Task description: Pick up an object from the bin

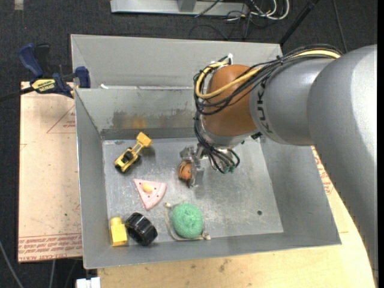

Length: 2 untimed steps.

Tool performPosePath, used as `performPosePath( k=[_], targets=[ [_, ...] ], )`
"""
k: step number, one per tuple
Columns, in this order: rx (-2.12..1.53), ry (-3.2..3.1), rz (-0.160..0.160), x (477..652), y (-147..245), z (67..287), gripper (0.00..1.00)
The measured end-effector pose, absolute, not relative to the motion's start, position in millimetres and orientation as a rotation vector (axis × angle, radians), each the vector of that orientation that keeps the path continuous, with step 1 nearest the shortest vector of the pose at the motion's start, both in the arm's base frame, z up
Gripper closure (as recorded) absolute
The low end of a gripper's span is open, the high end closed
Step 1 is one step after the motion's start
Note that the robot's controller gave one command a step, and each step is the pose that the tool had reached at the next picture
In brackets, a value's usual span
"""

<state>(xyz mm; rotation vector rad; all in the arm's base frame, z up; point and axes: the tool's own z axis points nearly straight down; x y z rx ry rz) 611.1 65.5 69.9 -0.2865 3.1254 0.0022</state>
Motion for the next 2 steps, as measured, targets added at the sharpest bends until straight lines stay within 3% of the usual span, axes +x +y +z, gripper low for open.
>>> performPosePath(
  k=[2],
  targets=[
    [-0.286,3.127,0.002,611.0,65.6,74.4,1.0]
  ],
)
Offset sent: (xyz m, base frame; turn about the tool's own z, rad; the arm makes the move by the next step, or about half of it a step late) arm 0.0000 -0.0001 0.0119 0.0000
